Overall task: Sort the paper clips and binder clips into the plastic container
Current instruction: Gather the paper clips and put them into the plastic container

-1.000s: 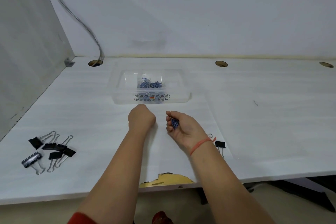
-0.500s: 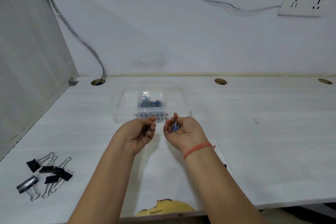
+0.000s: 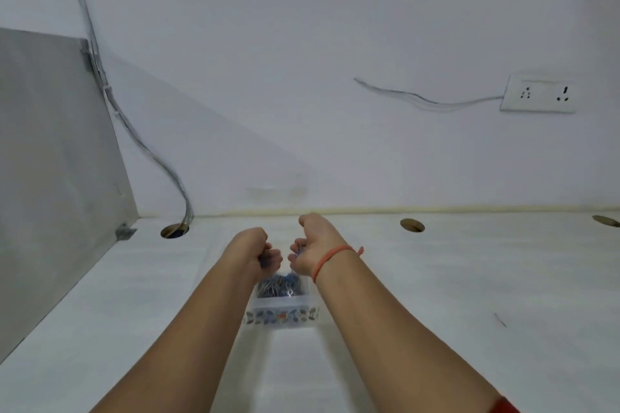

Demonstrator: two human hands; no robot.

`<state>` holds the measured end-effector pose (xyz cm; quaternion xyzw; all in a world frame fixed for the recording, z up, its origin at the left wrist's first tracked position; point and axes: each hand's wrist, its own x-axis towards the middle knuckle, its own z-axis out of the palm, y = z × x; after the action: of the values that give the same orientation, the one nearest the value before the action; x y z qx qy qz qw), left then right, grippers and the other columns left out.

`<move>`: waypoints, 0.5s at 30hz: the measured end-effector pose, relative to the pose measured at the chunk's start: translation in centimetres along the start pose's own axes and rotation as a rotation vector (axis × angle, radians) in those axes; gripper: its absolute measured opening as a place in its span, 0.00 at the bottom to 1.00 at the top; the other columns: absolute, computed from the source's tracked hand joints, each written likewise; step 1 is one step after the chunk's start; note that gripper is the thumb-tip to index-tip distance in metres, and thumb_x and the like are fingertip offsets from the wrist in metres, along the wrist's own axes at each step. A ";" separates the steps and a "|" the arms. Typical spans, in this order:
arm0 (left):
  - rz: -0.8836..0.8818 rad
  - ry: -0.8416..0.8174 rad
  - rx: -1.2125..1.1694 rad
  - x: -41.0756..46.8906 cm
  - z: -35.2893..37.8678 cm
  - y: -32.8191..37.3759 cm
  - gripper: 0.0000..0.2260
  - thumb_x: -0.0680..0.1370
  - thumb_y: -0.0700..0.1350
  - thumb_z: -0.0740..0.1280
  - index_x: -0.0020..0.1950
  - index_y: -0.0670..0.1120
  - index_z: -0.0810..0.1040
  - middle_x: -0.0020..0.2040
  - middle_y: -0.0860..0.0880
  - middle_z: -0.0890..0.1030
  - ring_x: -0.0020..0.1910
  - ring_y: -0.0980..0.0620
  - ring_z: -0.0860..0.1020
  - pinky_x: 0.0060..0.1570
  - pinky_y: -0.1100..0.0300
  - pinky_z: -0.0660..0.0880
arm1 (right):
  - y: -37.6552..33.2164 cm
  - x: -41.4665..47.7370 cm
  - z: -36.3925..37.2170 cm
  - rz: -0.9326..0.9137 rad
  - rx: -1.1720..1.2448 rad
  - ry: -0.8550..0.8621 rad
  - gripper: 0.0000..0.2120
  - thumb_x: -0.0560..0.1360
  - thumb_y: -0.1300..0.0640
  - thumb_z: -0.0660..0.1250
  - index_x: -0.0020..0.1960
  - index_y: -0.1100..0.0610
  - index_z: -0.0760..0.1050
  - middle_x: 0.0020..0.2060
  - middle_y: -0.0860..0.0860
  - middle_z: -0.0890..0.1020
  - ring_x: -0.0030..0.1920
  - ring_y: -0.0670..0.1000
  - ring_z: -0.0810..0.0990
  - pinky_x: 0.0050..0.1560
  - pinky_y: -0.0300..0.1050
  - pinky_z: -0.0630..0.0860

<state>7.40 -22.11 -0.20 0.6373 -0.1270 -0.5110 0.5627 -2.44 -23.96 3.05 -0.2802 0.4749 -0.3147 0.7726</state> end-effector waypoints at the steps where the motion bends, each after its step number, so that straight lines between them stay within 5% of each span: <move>1: 0.007 0.010 0.047 0.5 0.0 0.1 0.08 0.80 0.40 0.51 0.43 0.41 0.65 0.35 0.42 0.66 0.28 0.49 0.62 0.30 0.57 0.63 | -0.3 0.4 0.0 0.002 -0.036 -0.005 0.20 0.79 0.53 0.56 0.67 0.62 0.63 0.52 0.56 0.68 0.48 0.55 0.68 0.64 0.49 0.66; 3: 0.018 0.032 0.157 1.4 -0.1 0.4 0.07 0.80 0.41 0.52 0.47 0.40 0.66 0.40 0.40 0.69 0.28 0.49 0.64 0.31 0.59 0.62 | -0.5 1.0 -0.2 0.029 -0.108 -0.020 0.30 0.79 0.48 0.57 0.76 0.61 0.55 0.69 0.58 0.65 0.64 0.57 0.70 0.70 0.50 0.61; 4: 0.014 0.025 0.195 1.8 -0.2 0.6 0.08 0.80 0.42 0.52 0.46 0.39 0.67 0.41 0.40 0.69 0.28 0.49 0.64 0.31 0.58 0.62 | -0.6 1.3 -0.2 0.034 -0.141 -0.023 0.33 0.79 0.47 0.57 0.77 0.61 0.52 0.75 0.58 0.59 0.73 0.58 0.62 0.74 0.52 0.57; 6: -0.012 -0.001 0.259 2.1 -0.3 0.8 0.11 0.80 0.44 0.53 0.42 0.39 0.68 0.37 0.41 0.67 0.28 0.50 0.60 0.32 0.57 0.62 | -0.4 1.7 -0.2 0.043 -0.176 -0.021 0.34 0.79 0.46 0.57 0.77 0.62 0.50 0.77 0.59 0.53 0.77 0.58 0.53 0.75 0.54 0.52; 9: -0.029 0.010 0.333 1.8 -0.3 0.8 0.16 0.80 0.44 0.52 0.41 0.36 0.72 0.35 0.42 0.67 0.28 0.50 0.60 0.34 0.56 0.66 | -0.4 2.1 -0.1 0.026 -0.173 -0.009 0.33 0.79 0.48 0.56 0.76 0.64 0.51 0.74 0.61 0.58 0.71 0.62 0.64 0.70 0.53 0.62; 10: -0.030 0.012 0.335 1.5 -0.2 0.7 0.16 0.80 0.43 0.51 0.40 0.37 0.72 0.34 0.42 0.67 0.28 0.49 0.60 0.34 0.56 0.65 | -0.2 2.1 -0.1 0.018 -0.167 -0.003 0.31 0.79 0.50 0.56 0.76 0.65 0.53 0.68 0.61 0.63 0.58 0.61 0.72 0.59 0.50 0.70; 12: -0.021 0.022 0.327 1.0 -0.2 0.5 0.14 0.80 0.40 0.52 0.39 0.37 0.71 0.33 0.42 0.68 0.28 0.49 0.62 0.32 0.58 0.62 | -0.1 1.7 -0.1 -0.023 -0.162 0.034 0.26 0.79 0.53 0.56 0.72 0.65 0.59 0.55 0.58 0.64 0.34 0.53 0.65 0.36 0.45 0.65; 14: 0.020 0.058 0.301 0.6 -0.3 0.1 0.10 0.79 0.37 0.56 0.41 0.36 0.72 0.34 0.42 0.70 0.30 0.48 0.65 0.31 0.59 0.64 | 0.0 1.2 -0.2 -0.031 -0.116 0.049 0.16 0.79 0.56 0.57 0.64 0.63 0.65 0.51 0.57 0.66 0.38 0.53 0.71 0.41 0.42 0.72; 15: 0.052 0.074 0.277 0.3 -0.3 -0.2 0.06 0.78 0.35 0.58 0.44 0.35 0.73 0.34 0.41 0.71 0.30 0.48 0.67 0.30 0.59 0.65 | 0.1 0.8 -0.4 -0.030 -0.092 0.051 0.14 0.79 0.57 0.57 0.62 0.62 0.66 0.50 0.56 0.68 0.48 0.54 0.76 0.53 0.44 0.77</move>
<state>7.71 -22.12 -0.59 0.7236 -0.1921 -0.4501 0.4867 -2.51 -24.59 2.34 -0.3142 0.5043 -0.3111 0.7417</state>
